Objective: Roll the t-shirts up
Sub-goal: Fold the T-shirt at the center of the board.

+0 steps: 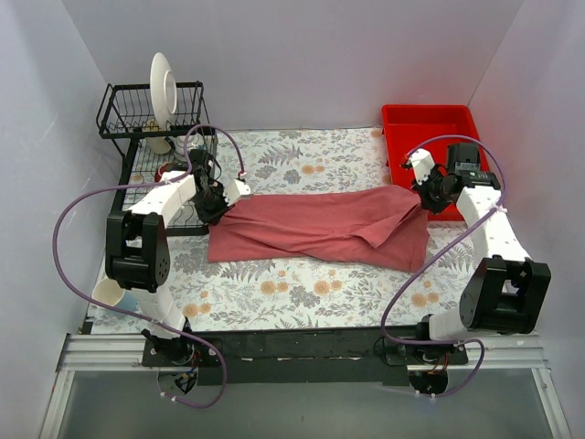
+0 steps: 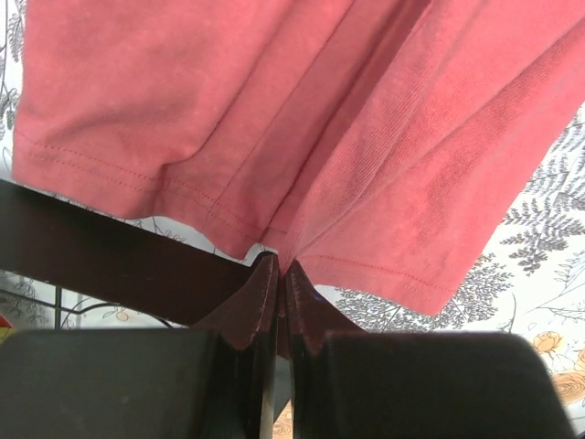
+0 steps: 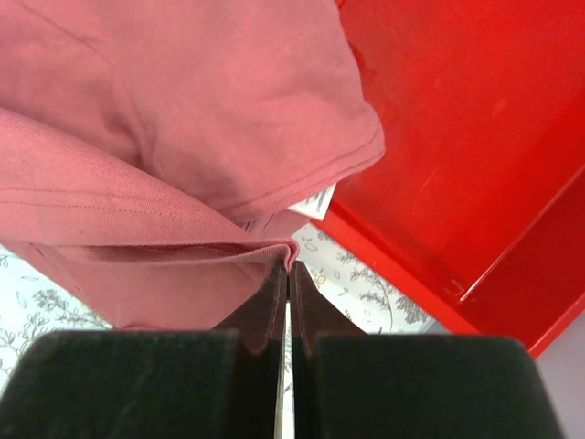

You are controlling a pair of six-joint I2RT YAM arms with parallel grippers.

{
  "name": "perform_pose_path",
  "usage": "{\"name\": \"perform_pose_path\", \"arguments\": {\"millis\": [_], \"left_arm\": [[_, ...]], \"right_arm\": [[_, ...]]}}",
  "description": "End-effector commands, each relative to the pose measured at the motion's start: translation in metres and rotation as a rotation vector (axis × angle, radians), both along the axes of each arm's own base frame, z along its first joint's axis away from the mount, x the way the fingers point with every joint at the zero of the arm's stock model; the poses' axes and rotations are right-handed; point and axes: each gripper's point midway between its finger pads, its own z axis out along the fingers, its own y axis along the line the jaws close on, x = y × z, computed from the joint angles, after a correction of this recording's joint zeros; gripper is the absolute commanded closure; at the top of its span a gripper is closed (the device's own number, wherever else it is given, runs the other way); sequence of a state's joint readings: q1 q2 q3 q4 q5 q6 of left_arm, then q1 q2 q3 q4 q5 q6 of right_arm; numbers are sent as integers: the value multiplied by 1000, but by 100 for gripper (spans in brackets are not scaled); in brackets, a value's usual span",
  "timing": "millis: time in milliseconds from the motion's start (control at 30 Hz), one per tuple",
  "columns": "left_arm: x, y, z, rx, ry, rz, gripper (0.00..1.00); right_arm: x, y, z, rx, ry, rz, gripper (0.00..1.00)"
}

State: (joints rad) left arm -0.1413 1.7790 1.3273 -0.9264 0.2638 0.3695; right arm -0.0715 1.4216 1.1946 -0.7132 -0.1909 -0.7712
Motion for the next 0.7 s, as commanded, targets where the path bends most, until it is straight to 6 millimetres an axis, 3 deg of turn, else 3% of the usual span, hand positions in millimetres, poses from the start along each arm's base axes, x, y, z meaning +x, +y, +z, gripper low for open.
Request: {"name": "perform_pose_path", "arguments": {"millis": [0, 167, 467, 667], "left_arm": [[14, 8, 8, 38, -62, 33, 99], [21, 3, 10, 14, -95, 44, 92], [28, 6, 7, 28, -98, 51, 89], [35, 5, 8, 24, -117, 81, 77]], "right_arm": [[28, 0, 22, 16, -88, 0, 99], [41, 2, 22, 34, -83, 6, 99], [54, 6, 14, 36, -44, 34, 99], [58, 9, 10, 47, -36, 29, 99]]}}
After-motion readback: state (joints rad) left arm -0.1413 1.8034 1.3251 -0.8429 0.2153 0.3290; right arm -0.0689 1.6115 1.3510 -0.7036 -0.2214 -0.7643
